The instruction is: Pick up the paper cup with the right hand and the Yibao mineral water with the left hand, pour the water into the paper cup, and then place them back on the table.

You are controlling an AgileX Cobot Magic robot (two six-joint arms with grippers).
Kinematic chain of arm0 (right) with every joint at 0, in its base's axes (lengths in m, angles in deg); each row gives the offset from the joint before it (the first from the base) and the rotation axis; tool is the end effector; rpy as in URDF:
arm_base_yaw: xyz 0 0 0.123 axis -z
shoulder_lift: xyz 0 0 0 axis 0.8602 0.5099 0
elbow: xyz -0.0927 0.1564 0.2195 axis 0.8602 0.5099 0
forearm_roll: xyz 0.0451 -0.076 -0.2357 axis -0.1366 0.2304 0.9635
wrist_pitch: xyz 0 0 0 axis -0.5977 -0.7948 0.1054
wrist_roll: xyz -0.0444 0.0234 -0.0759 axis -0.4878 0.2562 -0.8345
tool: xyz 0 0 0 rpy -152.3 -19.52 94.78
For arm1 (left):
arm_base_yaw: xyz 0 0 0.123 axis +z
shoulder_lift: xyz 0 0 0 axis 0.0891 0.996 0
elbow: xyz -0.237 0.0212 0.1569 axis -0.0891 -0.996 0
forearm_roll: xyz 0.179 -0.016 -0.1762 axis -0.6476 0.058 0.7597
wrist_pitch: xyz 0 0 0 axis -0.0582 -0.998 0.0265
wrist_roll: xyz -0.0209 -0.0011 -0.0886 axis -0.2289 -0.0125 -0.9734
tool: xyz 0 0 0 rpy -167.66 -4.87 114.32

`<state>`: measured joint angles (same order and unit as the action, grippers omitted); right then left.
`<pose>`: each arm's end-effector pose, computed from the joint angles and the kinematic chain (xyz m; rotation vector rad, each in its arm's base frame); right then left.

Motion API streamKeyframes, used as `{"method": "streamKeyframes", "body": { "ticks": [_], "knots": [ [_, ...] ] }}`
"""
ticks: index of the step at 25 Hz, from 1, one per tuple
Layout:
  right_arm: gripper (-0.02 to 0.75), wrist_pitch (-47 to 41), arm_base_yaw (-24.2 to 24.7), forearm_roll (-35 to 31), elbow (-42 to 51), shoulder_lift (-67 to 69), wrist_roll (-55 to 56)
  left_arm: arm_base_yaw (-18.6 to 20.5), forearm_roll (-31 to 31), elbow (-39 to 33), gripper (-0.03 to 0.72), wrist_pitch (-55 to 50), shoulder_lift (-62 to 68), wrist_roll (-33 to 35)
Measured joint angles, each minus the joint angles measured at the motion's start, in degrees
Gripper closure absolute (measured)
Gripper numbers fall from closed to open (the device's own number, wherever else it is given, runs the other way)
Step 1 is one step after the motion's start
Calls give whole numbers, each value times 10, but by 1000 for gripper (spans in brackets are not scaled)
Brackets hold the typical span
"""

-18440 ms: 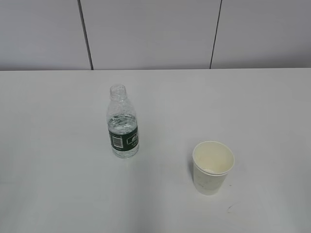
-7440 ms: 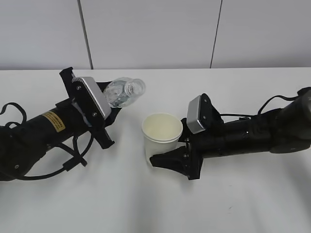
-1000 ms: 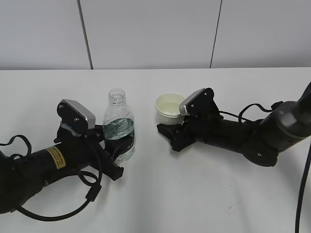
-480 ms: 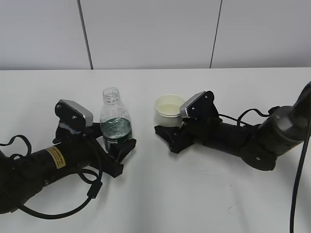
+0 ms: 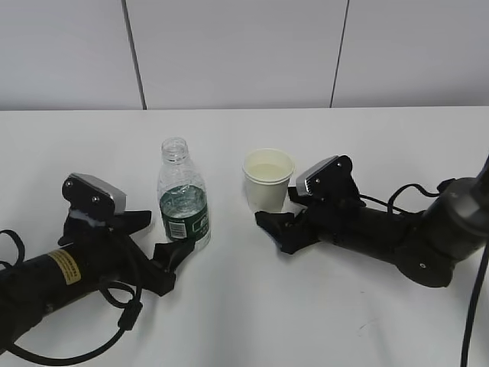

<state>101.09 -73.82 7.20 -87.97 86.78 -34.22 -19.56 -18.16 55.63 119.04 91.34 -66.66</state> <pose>0.3570 0.1306 0.0497 -0.7070 1.8399 0.4474 0.2523 -0.1407 0.0781 0.6092 1.8558 -0.5077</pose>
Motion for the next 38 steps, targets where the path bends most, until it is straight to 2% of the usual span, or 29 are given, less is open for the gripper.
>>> {"method": "streamKeyframes", "body": {
  "ticks": [7, 14, 20, 24, 32, 38],
  "knots": [
    [90, 1, 49, -47, 60, -50, -11, 29, 25, -5, 115, 0, -32, 12],
    [112, 4, 110, -97, 66, -55, -14, 96, 36, -6, 115, 1, -40, 34],
    [130, 6, 144, -131, 66, -55, -37, 151, 97, -6, 115, 1, -40, 63],
    [142, 2, 164, -141, 63, -55, -39, 180, 110, -6, 115, 1, -40, 65],
    [144, -129, 174, -154, -3, -58, -16, 210, 138, 14, 141, -10, -43, 96],
    [144, -254, 174, -154, -49, -83, -16, 214, 140, 77, 146, -139, -66, 113]
  ]
}}
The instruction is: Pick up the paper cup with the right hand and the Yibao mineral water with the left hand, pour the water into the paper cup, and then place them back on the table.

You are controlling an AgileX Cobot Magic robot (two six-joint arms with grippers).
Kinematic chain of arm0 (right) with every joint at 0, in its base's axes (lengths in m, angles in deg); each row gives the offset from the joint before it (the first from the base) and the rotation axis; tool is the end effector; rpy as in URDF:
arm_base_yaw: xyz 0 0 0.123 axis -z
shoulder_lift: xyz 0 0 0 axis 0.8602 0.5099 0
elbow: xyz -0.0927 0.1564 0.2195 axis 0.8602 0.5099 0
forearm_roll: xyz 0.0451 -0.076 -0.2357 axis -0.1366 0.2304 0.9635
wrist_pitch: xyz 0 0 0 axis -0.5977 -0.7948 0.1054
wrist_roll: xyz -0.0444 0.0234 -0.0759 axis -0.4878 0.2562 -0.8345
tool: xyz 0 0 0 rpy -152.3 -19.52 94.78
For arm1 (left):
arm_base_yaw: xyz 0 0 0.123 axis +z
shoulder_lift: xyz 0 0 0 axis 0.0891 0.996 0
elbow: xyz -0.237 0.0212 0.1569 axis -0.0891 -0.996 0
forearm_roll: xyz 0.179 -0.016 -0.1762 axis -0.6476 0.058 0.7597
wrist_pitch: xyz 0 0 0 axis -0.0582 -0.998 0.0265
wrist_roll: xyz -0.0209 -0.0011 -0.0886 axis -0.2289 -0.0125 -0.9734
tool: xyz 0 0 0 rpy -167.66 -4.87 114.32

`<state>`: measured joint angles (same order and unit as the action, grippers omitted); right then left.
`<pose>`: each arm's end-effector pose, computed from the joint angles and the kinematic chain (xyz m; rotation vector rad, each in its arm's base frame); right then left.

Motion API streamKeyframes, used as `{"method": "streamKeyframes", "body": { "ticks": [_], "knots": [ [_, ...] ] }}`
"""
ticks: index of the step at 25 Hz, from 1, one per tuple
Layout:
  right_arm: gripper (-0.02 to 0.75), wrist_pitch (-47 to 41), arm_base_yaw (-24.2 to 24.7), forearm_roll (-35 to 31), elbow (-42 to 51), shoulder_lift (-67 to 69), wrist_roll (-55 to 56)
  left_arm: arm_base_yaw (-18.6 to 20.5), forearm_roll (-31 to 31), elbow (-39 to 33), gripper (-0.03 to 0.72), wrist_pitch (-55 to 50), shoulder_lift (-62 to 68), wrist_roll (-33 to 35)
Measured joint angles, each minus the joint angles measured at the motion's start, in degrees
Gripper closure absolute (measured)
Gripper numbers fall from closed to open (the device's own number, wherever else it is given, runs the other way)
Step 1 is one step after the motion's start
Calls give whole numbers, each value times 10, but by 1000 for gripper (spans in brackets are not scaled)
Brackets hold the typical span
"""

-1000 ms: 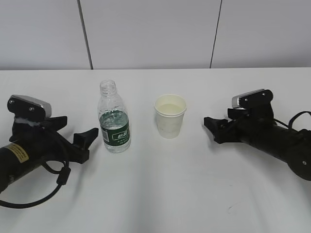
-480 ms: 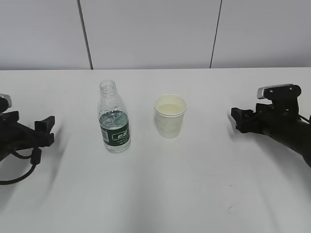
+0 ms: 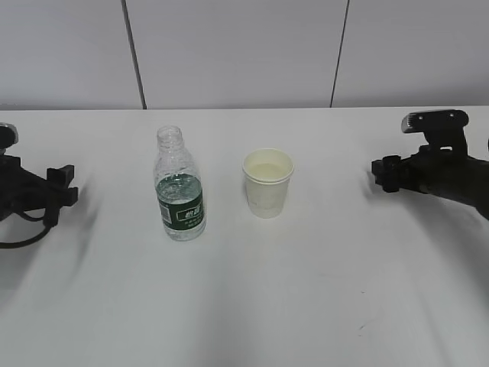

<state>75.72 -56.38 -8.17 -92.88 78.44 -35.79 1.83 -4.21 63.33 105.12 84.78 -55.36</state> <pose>0.3992 -0.0093 0.0904 -0.1549 2.1260 0.0252 0.3225 -0.0208 0.1141 0.1959 1.9009 0.0247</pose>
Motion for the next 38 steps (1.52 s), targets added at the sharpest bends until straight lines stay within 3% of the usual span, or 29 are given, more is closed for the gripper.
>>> {"method": "streamKeyframes", "body": {
  "ticks": [7, 16, 25, 32, 38],
  "knots": [
    [145, -192, 0, 0, -65, -14, 1, 0, 4, 51, 147, -165, -41, 2],
    [145, -523, 0, -9, -220, -15, 0, 0, 6, 221, 160, -610, -80, 2],
    [145, -813, 0, -110, -383, -15, -93, 0, 6, 381, 168, -894, -80, 2],
    [145, -963, 0, -119, -445, -15, -114, 0, 6, 460, 168, -1084, -80, 1],
    [145, -981, 0, -124, -448, -15, -127, 0, -1, 469, 175, -1202, -82, 0]
  ]
}}
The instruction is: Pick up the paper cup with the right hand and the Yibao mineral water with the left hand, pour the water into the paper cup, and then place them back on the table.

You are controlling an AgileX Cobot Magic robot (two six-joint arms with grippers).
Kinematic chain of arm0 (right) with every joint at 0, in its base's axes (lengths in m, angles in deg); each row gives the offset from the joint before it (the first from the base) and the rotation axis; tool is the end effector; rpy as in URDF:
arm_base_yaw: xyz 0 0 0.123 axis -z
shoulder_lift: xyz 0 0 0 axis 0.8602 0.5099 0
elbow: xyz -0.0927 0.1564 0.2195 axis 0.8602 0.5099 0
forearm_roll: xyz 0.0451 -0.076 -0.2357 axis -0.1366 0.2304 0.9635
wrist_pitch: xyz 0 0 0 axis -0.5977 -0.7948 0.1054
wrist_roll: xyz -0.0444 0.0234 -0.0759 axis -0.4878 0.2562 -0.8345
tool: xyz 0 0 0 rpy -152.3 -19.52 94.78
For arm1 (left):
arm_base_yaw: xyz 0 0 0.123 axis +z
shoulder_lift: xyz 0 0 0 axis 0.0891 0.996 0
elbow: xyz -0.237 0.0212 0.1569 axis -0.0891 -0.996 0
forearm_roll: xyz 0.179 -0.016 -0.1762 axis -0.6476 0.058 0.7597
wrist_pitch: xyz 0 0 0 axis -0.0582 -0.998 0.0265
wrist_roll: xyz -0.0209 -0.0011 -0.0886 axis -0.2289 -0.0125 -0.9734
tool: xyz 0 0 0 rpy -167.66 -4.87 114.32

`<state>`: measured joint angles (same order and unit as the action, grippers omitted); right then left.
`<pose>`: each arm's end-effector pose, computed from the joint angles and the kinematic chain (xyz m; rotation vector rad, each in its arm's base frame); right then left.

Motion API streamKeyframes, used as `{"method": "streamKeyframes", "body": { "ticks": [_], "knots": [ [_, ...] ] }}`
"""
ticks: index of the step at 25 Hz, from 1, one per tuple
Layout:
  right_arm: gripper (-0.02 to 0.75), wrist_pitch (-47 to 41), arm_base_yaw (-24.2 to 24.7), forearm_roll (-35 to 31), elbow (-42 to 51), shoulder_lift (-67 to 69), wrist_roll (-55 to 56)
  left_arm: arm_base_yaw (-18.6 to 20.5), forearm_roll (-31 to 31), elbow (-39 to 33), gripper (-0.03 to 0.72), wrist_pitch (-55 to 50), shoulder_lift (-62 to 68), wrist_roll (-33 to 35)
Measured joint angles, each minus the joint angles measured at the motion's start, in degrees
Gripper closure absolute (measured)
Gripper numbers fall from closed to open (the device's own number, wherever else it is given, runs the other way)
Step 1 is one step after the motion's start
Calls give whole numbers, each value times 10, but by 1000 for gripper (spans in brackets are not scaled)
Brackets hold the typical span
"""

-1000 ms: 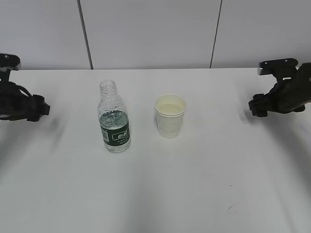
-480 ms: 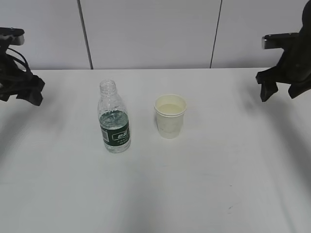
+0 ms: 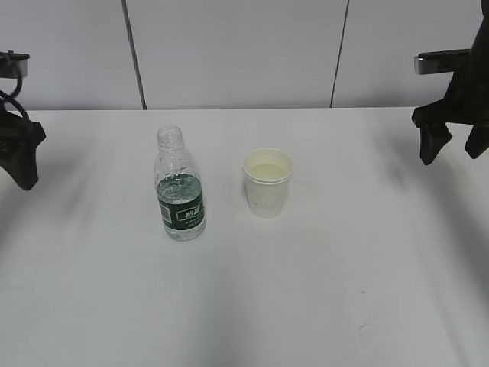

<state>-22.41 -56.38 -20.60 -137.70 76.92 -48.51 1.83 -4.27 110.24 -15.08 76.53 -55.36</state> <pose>0.4312 -0.0260 0.2215 -0.1232 3.0265 -0.0797 0.3527 -0.0173 0.2535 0.2702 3.0343 0.0527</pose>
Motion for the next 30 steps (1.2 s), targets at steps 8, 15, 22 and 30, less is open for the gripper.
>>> {"method": "streamKeyframes", "body": {
  "ticks": [8, 15, 22, 30],
  "knots": [
    [146, -1, 0, -17, 9, -60, -3, 0, 7, -8, 197, -8, -30, -2],
    [146, -3, 0, -22, 111, -202, -5, 0, 14, -101, 197, -10, -158, -16],
    [146, -5, 0, -26, 273, -366, -12, 0, 58, -207, 198, -15, -324, -35],
    [146, -7, 0, -26, 430, -556, -22, 0, 76, -293, 200, -25, -530, -63]
  ]
}}
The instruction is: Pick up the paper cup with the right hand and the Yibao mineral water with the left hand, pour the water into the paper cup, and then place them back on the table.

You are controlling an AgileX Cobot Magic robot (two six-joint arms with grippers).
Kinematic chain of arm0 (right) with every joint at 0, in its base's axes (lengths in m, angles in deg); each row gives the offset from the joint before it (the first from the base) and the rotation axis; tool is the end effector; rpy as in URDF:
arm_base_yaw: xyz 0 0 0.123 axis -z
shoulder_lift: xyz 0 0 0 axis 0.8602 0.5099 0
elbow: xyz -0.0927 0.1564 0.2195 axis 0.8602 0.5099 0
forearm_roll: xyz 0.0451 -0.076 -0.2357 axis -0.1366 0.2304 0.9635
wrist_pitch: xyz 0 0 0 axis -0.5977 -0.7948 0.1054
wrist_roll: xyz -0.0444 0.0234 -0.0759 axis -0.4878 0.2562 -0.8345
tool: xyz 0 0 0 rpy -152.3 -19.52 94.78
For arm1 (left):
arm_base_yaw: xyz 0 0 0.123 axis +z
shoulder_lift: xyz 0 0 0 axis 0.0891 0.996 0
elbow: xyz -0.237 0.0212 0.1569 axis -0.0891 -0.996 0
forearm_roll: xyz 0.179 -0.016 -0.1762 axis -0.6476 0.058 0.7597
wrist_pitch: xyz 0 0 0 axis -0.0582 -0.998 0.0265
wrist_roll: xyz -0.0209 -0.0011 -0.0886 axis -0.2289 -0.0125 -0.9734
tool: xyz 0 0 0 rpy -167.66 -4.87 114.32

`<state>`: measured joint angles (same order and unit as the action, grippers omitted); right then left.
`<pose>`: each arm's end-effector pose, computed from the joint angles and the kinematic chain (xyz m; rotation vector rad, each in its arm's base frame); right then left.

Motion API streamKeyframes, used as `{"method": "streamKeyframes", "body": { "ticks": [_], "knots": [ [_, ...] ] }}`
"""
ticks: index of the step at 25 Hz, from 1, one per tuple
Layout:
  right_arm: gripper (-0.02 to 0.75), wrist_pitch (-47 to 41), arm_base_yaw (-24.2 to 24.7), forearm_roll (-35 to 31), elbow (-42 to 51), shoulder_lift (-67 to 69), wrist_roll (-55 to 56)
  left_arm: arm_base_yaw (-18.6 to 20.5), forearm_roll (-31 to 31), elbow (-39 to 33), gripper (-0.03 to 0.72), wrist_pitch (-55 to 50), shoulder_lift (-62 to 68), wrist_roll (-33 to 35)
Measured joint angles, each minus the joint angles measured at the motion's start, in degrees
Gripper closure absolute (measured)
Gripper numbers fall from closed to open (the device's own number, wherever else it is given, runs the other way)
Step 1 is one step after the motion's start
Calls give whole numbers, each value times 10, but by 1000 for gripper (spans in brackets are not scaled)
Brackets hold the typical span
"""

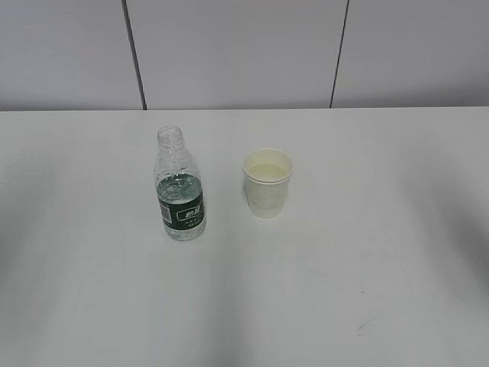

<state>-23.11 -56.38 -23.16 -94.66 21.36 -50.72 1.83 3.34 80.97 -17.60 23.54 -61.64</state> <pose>0.1902 -0.0097 0.3242 -0.1507 2.8170 -0.0482 0.1298 -0.0159 0.3375 0.0639 2.6744 -0.1538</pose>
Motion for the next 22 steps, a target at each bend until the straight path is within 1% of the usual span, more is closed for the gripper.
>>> {"method": "streamKeyframes", "body": {
  "ticks": [3, 9, 17, 22],
  "knots": [
    [146, -2, 0, 0, 46, -77, 0, 0, 15, -29, 200, -2, -68, -9],
    [146, -10, 0, 0, 110, -228, 0, 0, 21, -81, 200, -7, -179, -14],
    [146, -14, 0, -5, 205, -368, 0, 0, 26, -166, 200, 18, -334, -15],
    [146, -15, 0, -10, 242, -439, 0, 0, 26, -193, 200, 17, -422, -15]
  ]
}}
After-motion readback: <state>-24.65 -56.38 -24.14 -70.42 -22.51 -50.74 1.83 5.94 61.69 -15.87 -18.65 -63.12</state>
